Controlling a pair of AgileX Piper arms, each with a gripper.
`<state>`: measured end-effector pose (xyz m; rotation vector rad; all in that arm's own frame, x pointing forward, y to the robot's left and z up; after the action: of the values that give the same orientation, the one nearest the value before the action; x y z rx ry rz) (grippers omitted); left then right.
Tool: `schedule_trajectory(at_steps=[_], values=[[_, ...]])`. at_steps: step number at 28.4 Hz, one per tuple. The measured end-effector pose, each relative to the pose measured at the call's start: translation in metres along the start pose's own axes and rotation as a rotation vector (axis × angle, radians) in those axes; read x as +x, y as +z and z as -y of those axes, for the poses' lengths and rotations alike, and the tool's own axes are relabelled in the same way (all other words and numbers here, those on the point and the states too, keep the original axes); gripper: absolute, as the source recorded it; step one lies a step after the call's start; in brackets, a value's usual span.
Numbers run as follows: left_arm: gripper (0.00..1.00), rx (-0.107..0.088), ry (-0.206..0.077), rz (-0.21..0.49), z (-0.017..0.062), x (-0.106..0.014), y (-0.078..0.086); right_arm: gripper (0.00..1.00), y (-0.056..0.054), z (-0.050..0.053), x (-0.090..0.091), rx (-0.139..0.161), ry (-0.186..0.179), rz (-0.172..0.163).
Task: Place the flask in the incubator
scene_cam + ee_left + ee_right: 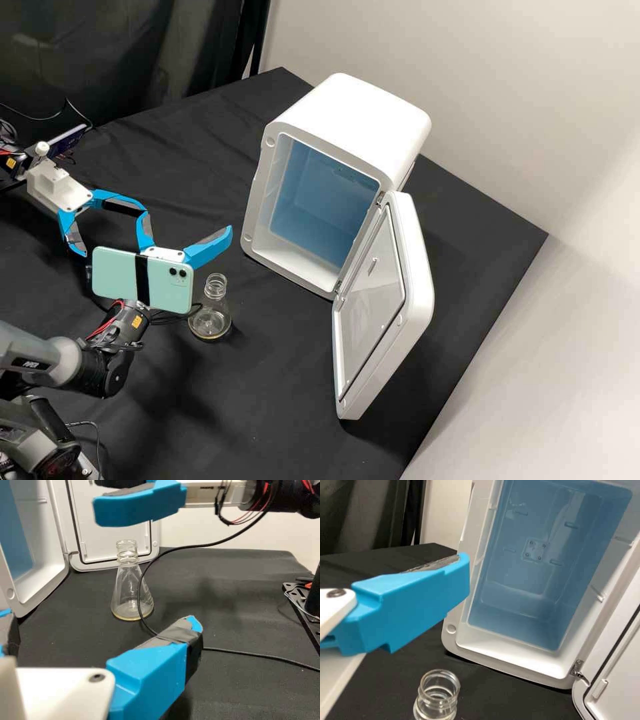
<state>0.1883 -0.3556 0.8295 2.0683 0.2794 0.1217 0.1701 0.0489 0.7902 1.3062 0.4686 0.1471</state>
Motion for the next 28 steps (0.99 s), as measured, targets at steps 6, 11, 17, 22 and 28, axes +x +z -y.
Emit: schedule_trajectory(at_steps=[6, 11, 17, 22, 28], values=[[1.0, 0.0, 0.0, 0.0, 0.0, 0.0, 0.0, 1.0, 0.005, -0.002, -0.009, -0.027, -0.002, 0.019], [1.0, 0.0, 0.0, 0.0, 0.0, 0.0, 0.0, 1.0, 0.007, -0.012, -0.016, -0.079, 0.044, 0.041], [1.0, 0.0, 0.0, 0.0, 0.0, 0.0, 0.0, 1.0, 0.013, -0.014, -0.021, -0.12, 0.025, 0.066], [1.0, 0.001, 0.002, 0.0, -0.0004, 0.0, 0.0, 1.0, 0.022, -0.012, -0.025, -0.135, -0.017, 0.098], [1.0, 0.01, 0.021, 0.006, -0.0042, -0.001, 0.002, 1.0, 0.026, -0.01, -0.028, -0.131, -0.048, 0.109]])
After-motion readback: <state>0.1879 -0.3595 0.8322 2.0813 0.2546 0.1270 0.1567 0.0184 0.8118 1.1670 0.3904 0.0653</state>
